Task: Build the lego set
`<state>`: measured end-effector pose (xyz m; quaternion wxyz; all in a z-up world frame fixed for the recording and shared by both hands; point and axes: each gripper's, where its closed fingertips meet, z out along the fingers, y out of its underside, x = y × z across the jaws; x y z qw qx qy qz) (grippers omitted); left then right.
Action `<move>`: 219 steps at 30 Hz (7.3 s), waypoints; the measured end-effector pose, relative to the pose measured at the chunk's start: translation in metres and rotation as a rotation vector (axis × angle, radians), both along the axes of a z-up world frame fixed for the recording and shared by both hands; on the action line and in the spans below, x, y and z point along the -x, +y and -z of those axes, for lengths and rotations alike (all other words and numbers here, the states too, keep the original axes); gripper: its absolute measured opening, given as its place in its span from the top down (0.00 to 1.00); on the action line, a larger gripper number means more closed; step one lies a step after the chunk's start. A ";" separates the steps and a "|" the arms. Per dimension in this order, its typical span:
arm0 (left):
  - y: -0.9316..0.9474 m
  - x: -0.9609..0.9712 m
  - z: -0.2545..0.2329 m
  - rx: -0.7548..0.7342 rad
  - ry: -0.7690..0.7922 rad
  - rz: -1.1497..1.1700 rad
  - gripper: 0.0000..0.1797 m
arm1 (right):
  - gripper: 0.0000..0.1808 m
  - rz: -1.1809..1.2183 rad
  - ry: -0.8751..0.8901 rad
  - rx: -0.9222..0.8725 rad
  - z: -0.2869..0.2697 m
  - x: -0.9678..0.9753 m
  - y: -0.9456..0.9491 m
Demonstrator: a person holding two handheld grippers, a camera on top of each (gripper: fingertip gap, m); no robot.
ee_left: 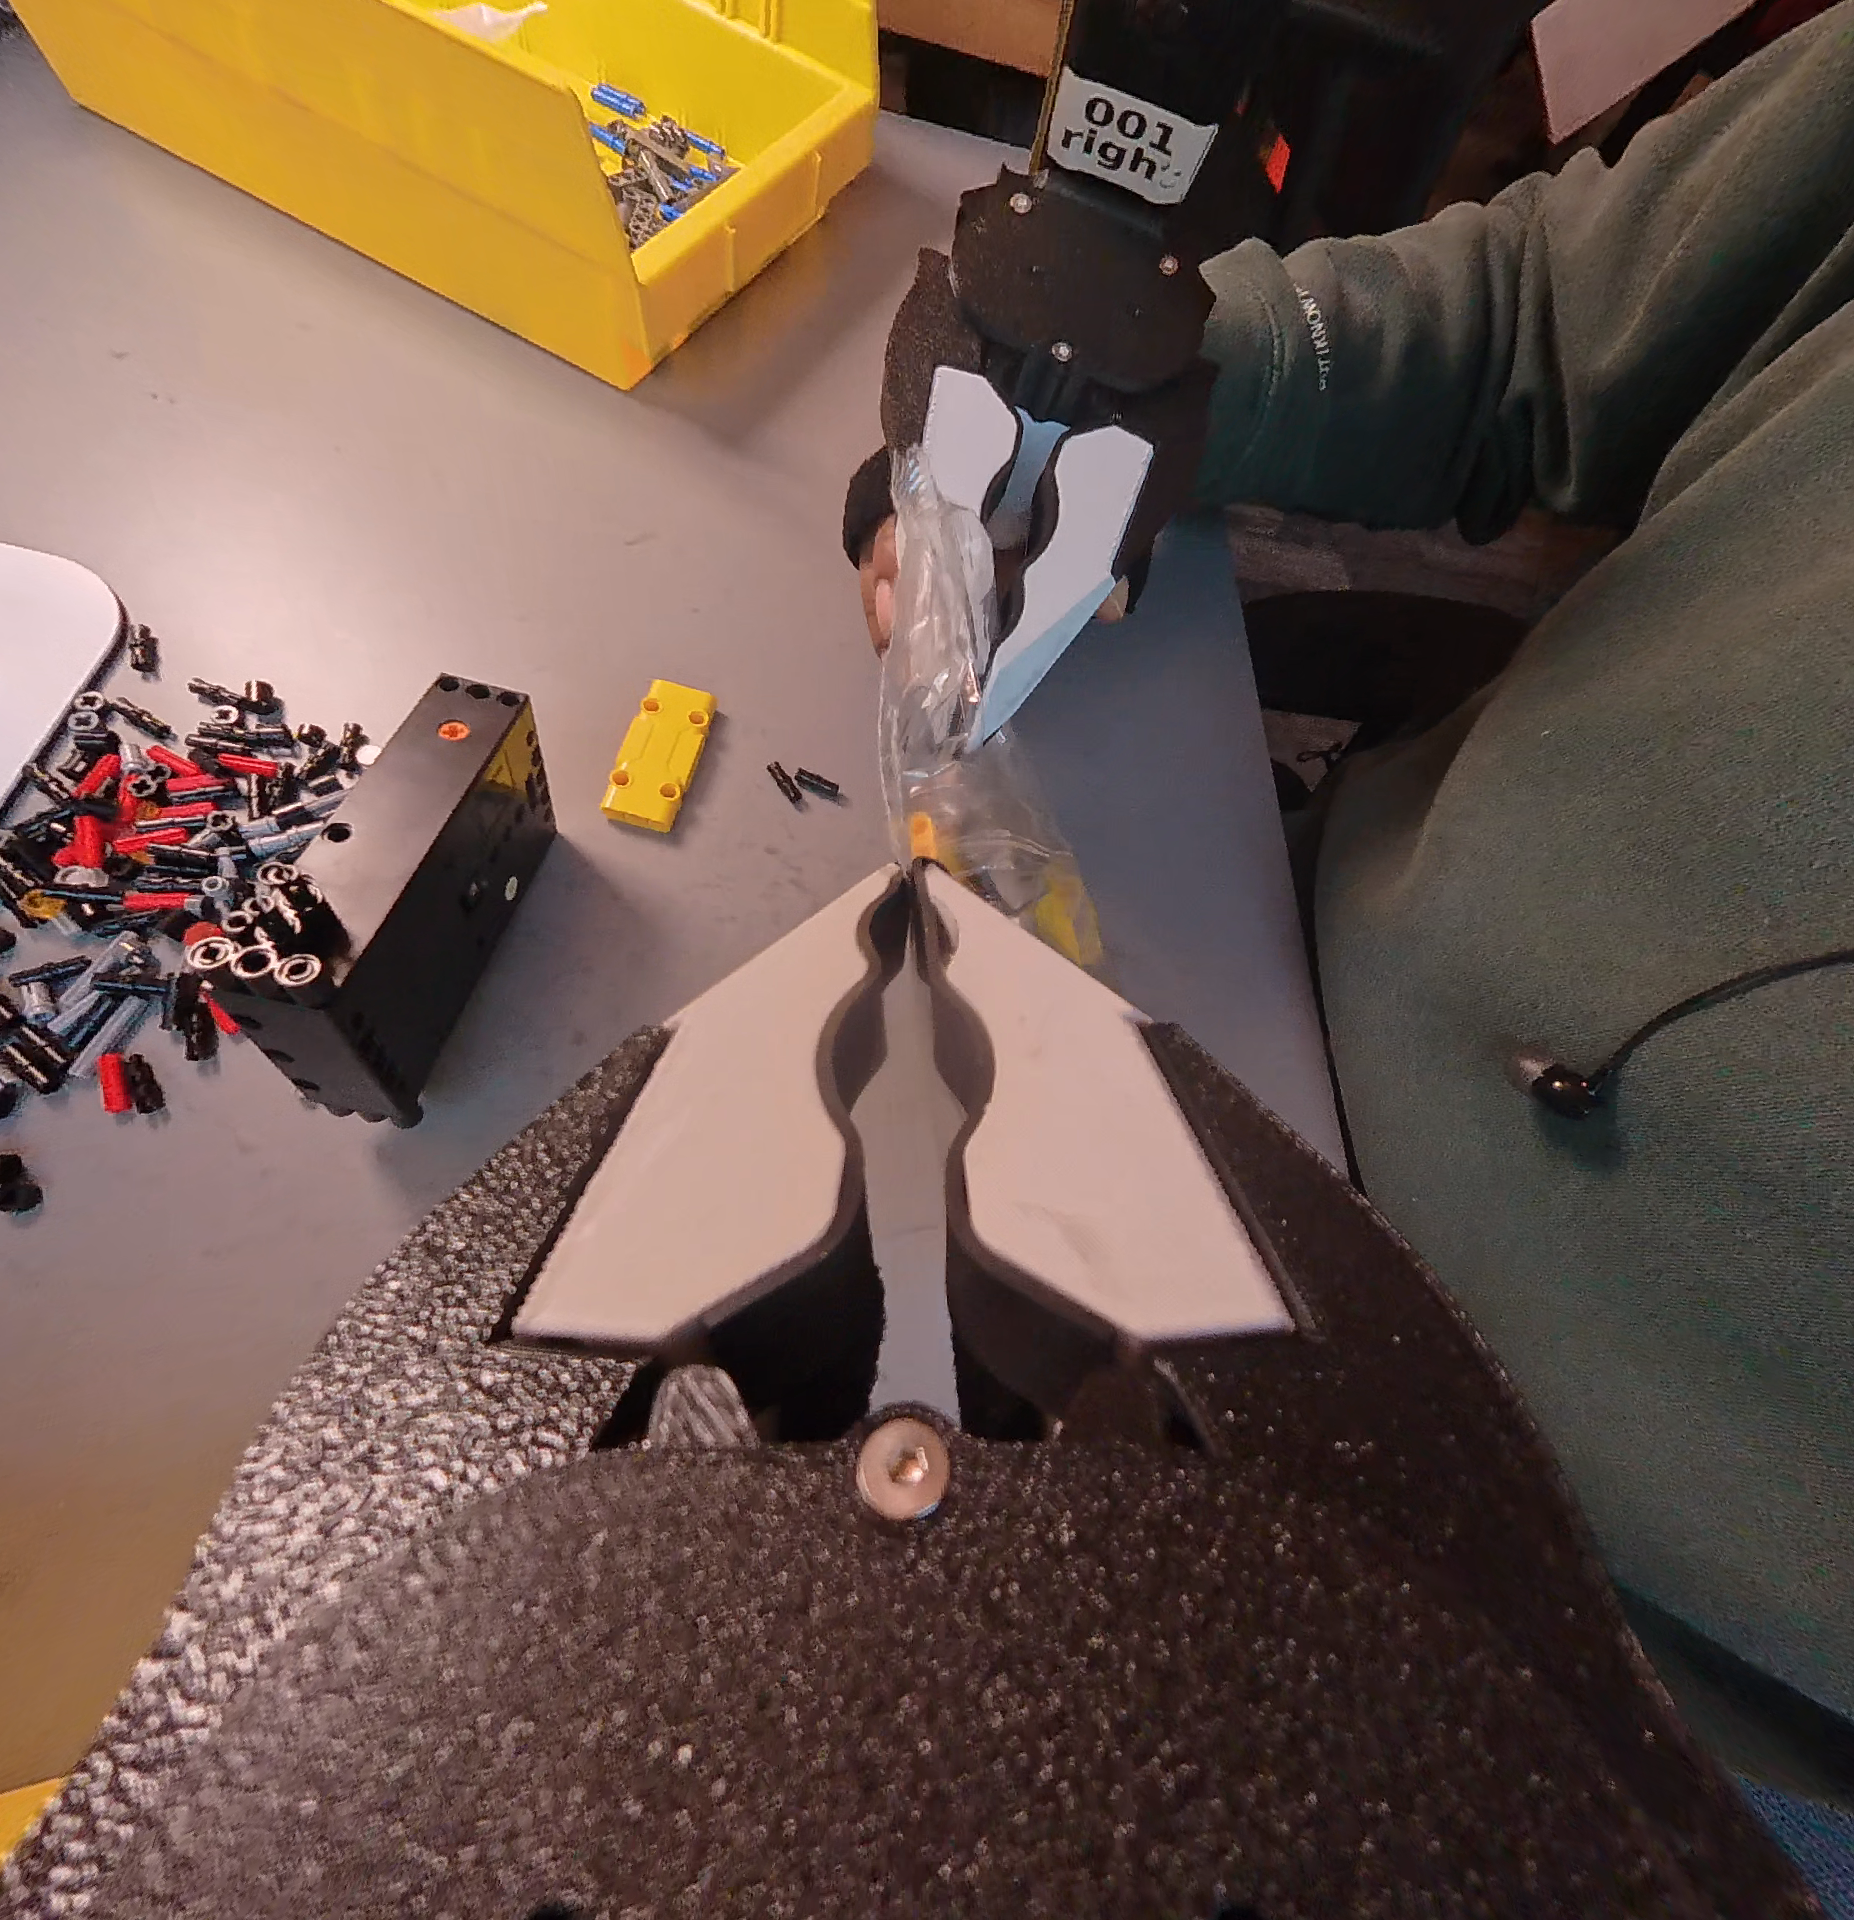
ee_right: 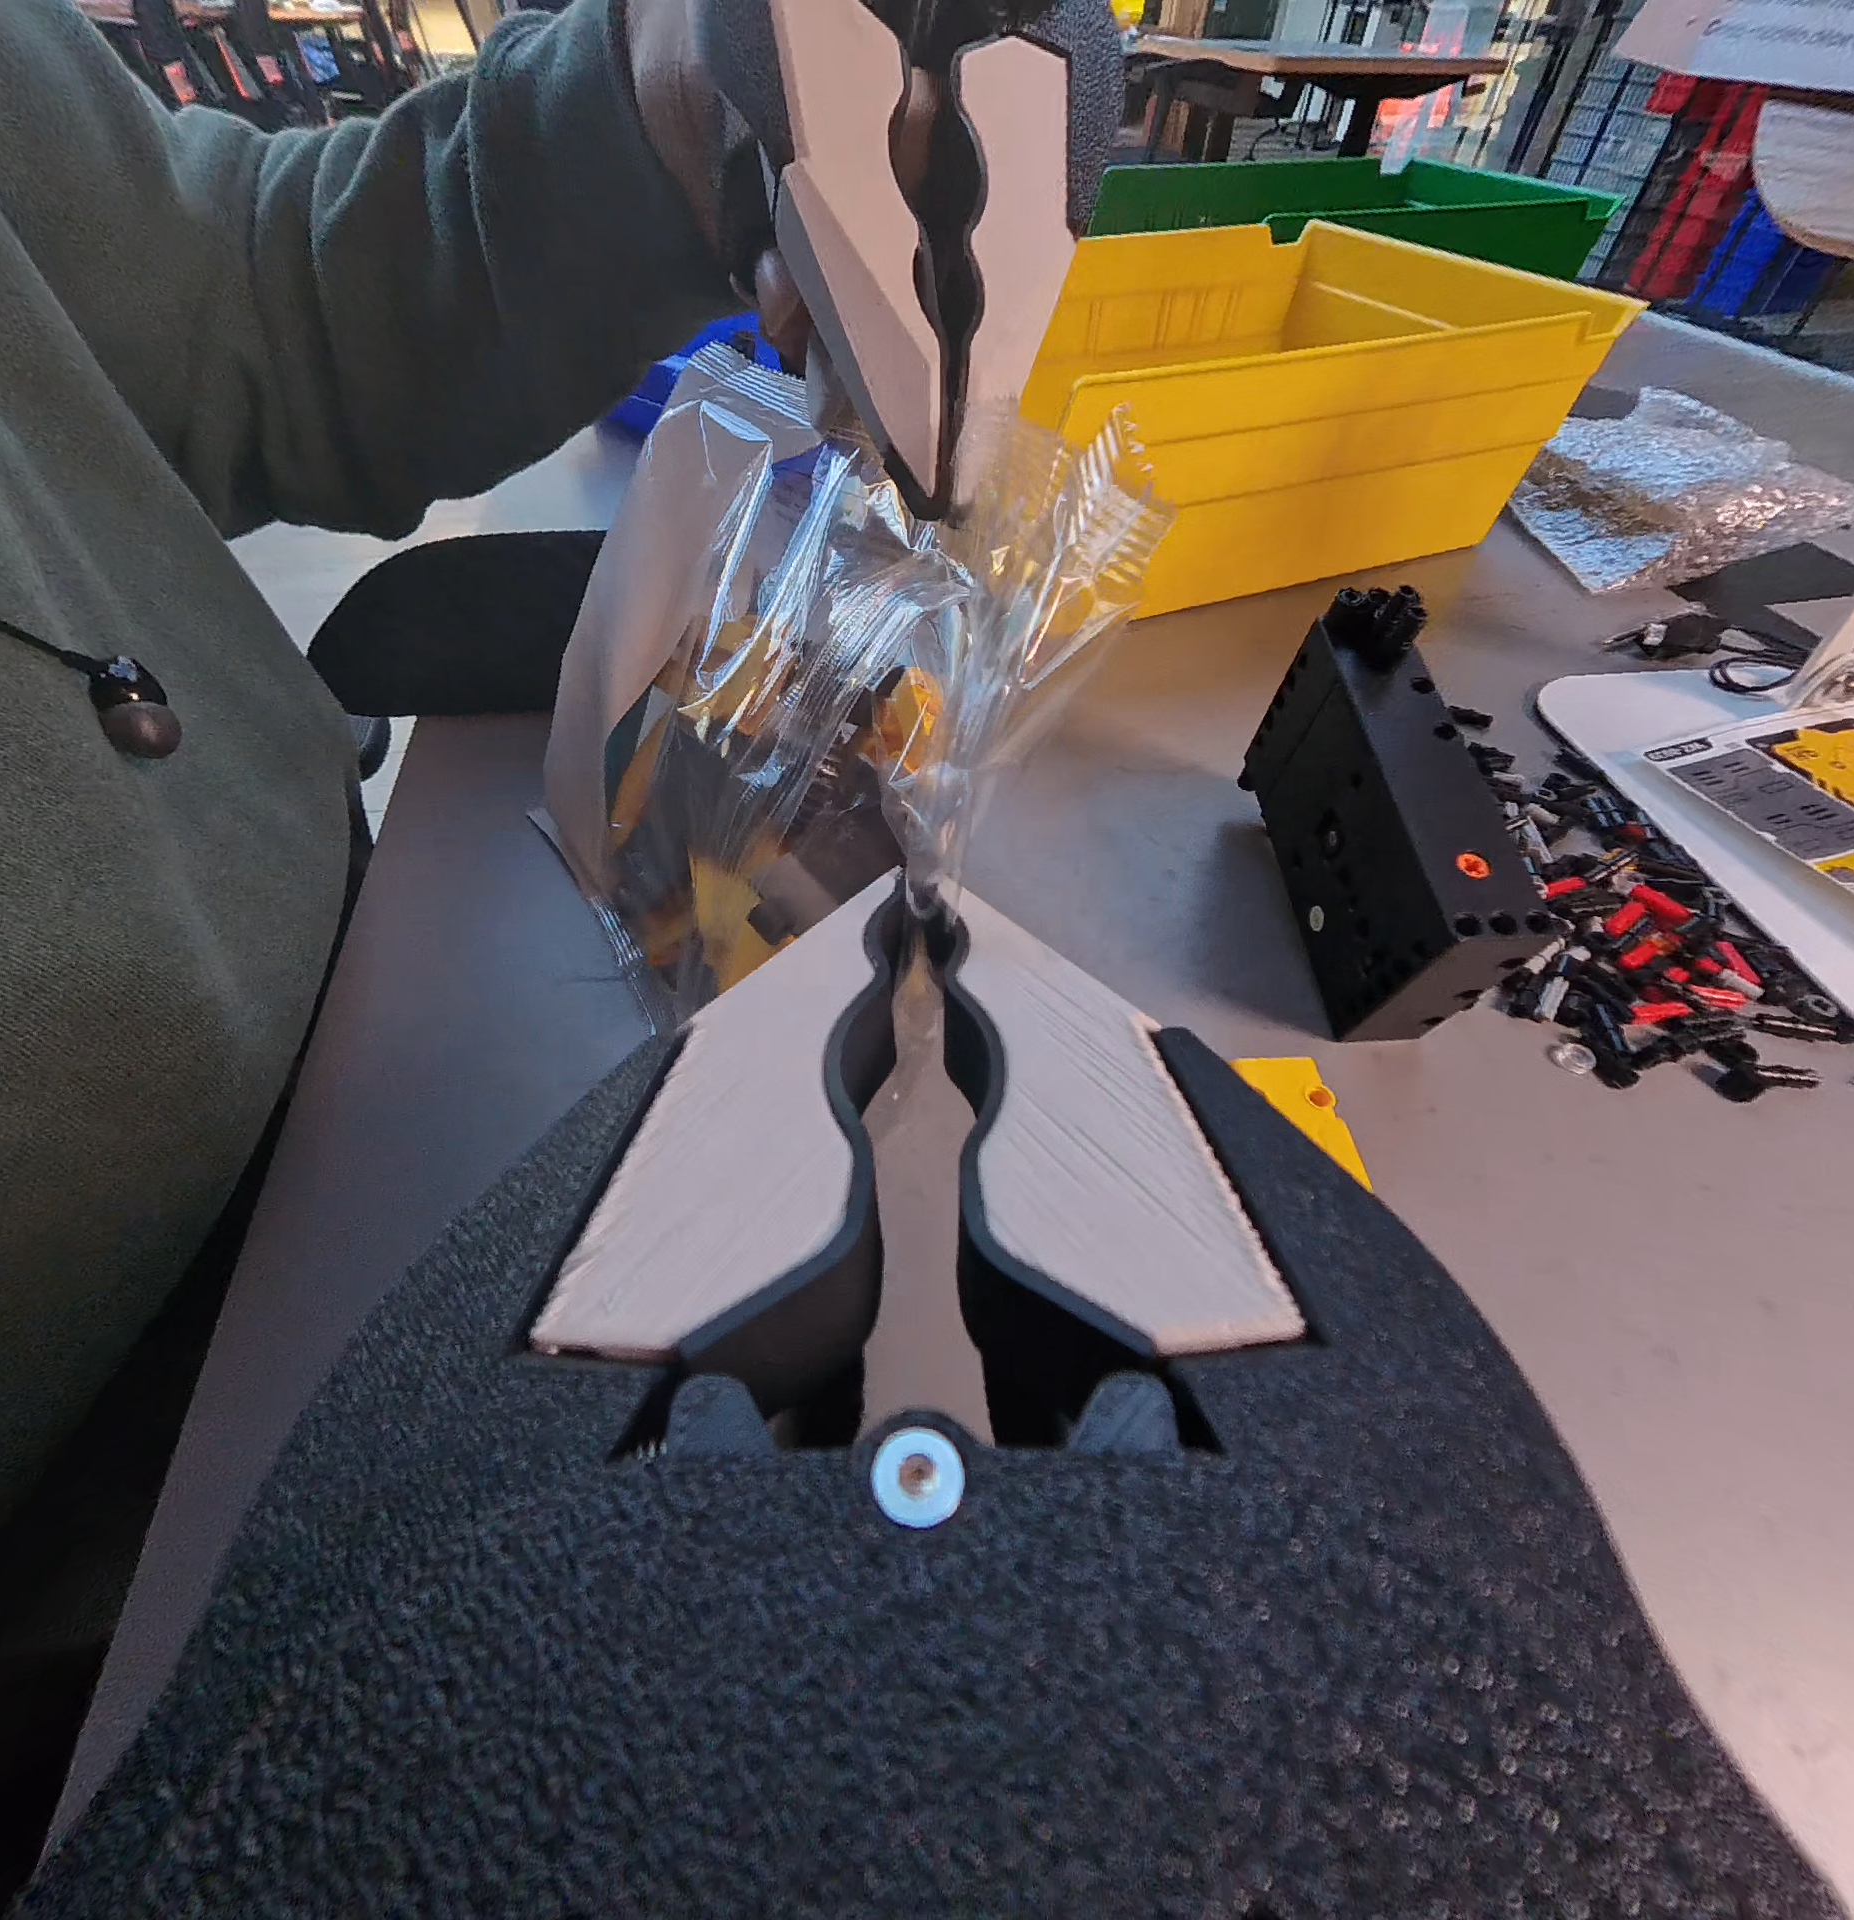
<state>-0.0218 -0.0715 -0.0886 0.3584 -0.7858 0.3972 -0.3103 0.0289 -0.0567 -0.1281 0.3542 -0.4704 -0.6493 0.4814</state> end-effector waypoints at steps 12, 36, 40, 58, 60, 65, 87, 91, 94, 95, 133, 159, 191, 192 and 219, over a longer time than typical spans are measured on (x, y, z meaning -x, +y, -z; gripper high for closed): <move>0.004 0.005 0.002 0.006 -0.074 -0.046 1.00 | 1.00 0.030 -0.049 0.030 0.003 0.002 0.003; -0.003 0.005 -0.003 0.067 -0.261 -0.052 1.00 | 1.00 -0.034 0.028 0.324 -0.060 0.019 0.021; -0.004 0.013 -0.003 0.058 -0.252 -0.085 1.00 | 1.00 0.137 0.040 0.303 -0.063 0.012 0.058; -0.029 0.005 -0.002 0.056 -0.344 -0.060 1.00 | 1.00 0.008 0.034 0.204 -0.059 0.007 0.005; -0.031 0.004 -0.001 0.063 -0.371 -0.047 1.00 | 1.00 -0.034 0.051 0.224 -0.060 0.004 0.000; -0.034 0.000 0.002 0.062 -0.384 0.000 1.00 | 1.00 -0.114 0.062 0.235 -0.058 -0.001 -0.005; 0.014 -0.006 -0.064 -0.174 -0.359 -0.068 1.00 | 0.72 -0.117 0.129 0.157 -0.089 -0.009 0.023; 0.011 0.010 -0.071 -0.189 -0.516 -0.105 1.00 | 0.61 -0.020 0.046 0.168 -0.052 -0.021 0.040; 0.008 0.015 -0.072 -0.194 -0.609 -0.111 1.00 | 0.62 -0.016 0.025 0.252 -0.036 -0.017 0.039; 0.008 0.017 -0.072 -0.198 -0.627 -0.119 1.00 | 0.64 -0.017 0.019 0.271 -0.032 -0.013 0.037; -0.083 0.019 -0.122 -0.344 -0.012 -0.030 0.63 | 1.00 -0.252 -0.288 -0.057 -0.130 0.012 -0.058; -0.049 0.069 -0.078 -0.111 -0.614 -0.277 1.00 | 1.00 -0.278 -0.226 0.243 -0.084 0.013 -0.027; -0.119 0.010 -0.120 -0.533 -0.323 -0.039 1.00 | 1.00 -0.077 0.212 -0.141 -0.106 0.013 -0.005; -0.131 -0.005 -0.111 -0.500 -0.286 0.026 1.00 | 1.00 -0.118 0.164 -0.140 -0.089 0.011 -0.013; -0.016 -0.068 0.061 0.273 -0.027 0.336 0.76 | 0.83 -0.168 -0.495 0.659 0.027 -0.059 -0.029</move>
